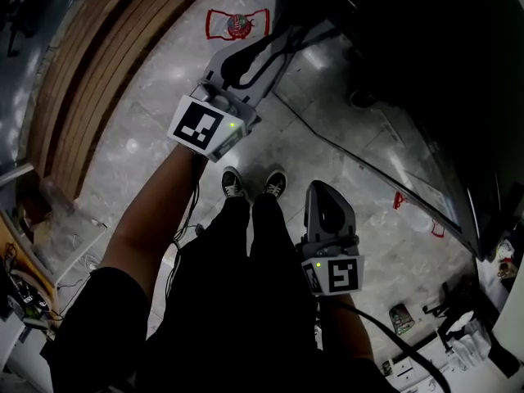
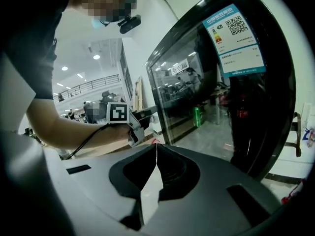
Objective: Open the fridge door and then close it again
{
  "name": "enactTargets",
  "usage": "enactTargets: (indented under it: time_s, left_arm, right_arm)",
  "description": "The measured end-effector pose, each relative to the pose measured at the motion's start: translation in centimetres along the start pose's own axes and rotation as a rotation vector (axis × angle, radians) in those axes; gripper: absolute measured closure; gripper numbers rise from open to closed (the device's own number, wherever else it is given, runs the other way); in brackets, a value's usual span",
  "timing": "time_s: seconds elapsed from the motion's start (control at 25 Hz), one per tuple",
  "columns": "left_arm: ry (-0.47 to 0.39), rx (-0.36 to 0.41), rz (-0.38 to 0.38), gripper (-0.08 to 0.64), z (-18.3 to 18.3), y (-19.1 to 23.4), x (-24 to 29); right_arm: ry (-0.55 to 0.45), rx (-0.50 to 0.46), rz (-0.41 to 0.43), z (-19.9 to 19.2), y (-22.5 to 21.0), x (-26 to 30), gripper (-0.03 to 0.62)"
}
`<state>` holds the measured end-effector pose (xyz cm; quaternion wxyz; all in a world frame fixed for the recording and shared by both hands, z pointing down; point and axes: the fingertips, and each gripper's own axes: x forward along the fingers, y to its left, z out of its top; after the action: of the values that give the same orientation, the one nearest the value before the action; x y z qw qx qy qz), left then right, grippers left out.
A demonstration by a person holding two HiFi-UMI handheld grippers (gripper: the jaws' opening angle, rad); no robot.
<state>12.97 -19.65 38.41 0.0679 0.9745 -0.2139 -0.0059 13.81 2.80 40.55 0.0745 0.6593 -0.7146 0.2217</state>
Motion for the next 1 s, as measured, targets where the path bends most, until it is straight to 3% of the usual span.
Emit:
enactTargets:
  time_s: [0.16,0.32,0.64,0.84,1.0]
  left_arm:
    - [-0.005,0.012,0.082,0.457,0.3,0.3,-0.9]
    - [-0.053,0.026,0.187,0.551,3.2,-1.6,-5.2]
    - [-0.027,0.036,0.206,0.552,11.1,-9.0,-12.6]
    - [0.005,0.031,0.204,0.552,14.6,-14.6,-16.7]
    - [-0.019,0.033,0.186,0.552,17.1,-17.9,-19.4]
  right_arm:
    - [-0.041,-0.005,-0.005,1.6,0.4,0.1,0.577]
    - [-0.095,-0.019,0.003,4.6,1.5,-0.8,0.577]
    - [-0.226,-0.076,0.060,11.9,5.3,-3.5,0.577]
    - [-0.254,-0.105,0.084,14.8,9.2,-7.2,0.577]
    - [-0.282,-0.136,0.105,16.6,11.6,-9.4,0.577]
